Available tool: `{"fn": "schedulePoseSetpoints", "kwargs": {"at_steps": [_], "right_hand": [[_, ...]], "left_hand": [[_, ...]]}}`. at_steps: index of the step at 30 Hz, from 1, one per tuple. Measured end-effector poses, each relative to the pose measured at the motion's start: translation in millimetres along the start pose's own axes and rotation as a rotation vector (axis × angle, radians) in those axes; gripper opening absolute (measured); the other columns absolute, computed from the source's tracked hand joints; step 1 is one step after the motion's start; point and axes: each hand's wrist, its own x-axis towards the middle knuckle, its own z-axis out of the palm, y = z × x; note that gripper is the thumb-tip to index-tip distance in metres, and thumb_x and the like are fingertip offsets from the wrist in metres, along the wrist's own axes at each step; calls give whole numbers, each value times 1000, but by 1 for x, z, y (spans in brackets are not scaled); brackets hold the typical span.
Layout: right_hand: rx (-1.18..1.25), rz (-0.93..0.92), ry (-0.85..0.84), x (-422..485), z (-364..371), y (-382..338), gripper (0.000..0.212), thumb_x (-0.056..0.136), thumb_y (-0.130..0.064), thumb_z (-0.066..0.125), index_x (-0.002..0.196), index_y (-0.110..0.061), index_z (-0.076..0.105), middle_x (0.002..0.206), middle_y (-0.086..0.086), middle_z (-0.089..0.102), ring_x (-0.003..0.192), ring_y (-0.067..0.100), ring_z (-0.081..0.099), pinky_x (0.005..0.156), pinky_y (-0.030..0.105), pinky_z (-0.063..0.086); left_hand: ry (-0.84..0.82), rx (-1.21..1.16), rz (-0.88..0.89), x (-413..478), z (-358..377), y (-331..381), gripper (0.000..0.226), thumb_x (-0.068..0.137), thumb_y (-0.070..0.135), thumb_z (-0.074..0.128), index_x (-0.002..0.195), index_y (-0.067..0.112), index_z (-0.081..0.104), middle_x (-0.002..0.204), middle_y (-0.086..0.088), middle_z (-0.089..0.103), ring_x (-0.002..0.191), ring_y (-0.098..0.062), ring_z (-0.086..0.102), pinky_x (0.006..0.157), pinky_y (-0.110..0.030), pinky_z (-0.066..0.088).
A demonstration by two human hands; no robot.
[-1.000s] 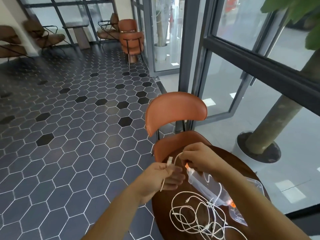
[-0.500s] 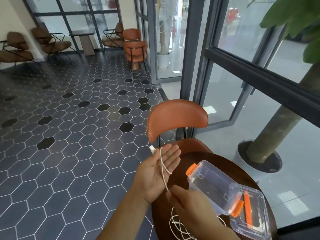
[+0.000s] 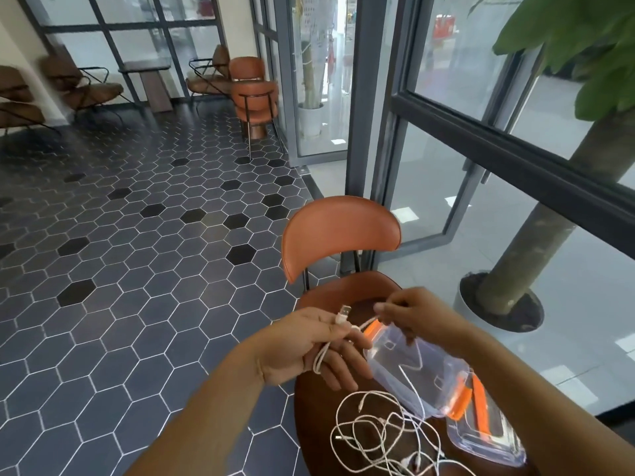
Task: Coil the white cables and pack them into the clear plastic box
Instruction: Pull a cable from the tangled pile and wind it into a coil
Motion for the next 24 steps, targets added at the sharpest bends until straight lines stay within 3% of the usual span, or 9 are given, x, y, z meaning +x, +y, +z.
{"fn": "schedulePoseSetpoints", "kwargs": {"at_steps": [3, 6, 9, 11, 14, 17, 20, 22, 24], "right_hand": [[-56, -4, 144, -3, 10, -31, 37, 95, -41, 60, 77, -10, 71, 76, 16, 69, 57, 22, 58, 57, 34, 55], [-41, -45, 164, -29, 23, -46, 29, 98, -38, 56, 83, -18, 70, 75, 6, 69, 59, 17, 62, 56, 32, 55], [-42, -117, 175, -52, 46, -48, 15, 100, -31, 53, 100, -26, 67, 76, -5, 69, 59, 5, 62, 52, 20, 48], [-130, -181, 243, -61, 61, -43, 16, 102, -31, 49, 112, -31, 62, 75, -9, 66, 61, 7, 59, 54, 24, 48], [-156, -210, 288, -78, 85, -33, 21, 103, -33, 46, 121, -39, 53, 79, -10, 63, 71, 12, 62, 65, 26, 49], [-109, -203, 293, -87, 105, -12, 24, 96, -41, 46, 116, -38, 57, 71, -15, 57, 70, 10, 63, 71, 30, 53], [-202, -126, 92, -77, 108, 20, 10, 98, -38, 50, 102, -34, 58, 69, -8, 58, 68, 8, 57, 74, 34, 52], [-297, -99, -38, -68, 98, 38, 14, 98, -42, 53, 100, -30, 62, 80, -5, 65, 77, 7, 61, 78, 31, 52], [-328, -44, -102, -57, 79, 48, 18, 97, -41, 56, 96, -27, 67, 78, -9, 64, 74, 3, 60, 76, 26, 50]], "left_hand": [[116, 34, -39, 18, 11, -12, 34, 106, 24, 43, 114, 1, 66, 113, -28, 72, 95, -36, 73, 77, -39, 61], [250, -181, 62, 28, 19, -25, 36, 106, 24, 44, 117, 0, 68, 116, -25, 72, 111, -41, 67, 101, -55, 51], [330, -434, 140, 28, 29, -26, 35, 100, 25, 46, 109, 1, 70, 97, -16, 76, 92, -25, 74, 89, -42, 58], [377, -543, 133, 31, 32, -25, 40, 104, 26, 40, 119, 0, 66, 110, -18, 75, 102, -26, 74, 90, -37, 56], [397, -717, 151, 32, 29, -20, 43, 107, 22, 33, 131, -6, 56, 128, -26, 67, 118, -37, 67, 104, -45, 48], [380, -854, 220, 29, 25, -12, 40, 103, 17, 37, 126, -7, 59, 122, -29, 68, 112, -41, 69, 99, -48, 53], [334, -917, 274, 22, 21, -6, 37, 104, 19, 38, 112, -4, 67, 105, -25, 75, 92, -36, 76, 77, -42, 64], [308, -883, 269, 16, 16, -5, 38, 105, 20, 37, 104, 0, 69, 93, -20, 77, 76, -29, 78, 62, -35, 64], [264, -791, 235, 6, 14, -2, 38, 103, 20, 38, 98, 2, 71, 83, -17, 76, 63, -25, 74, 56, -31, 60]]}}
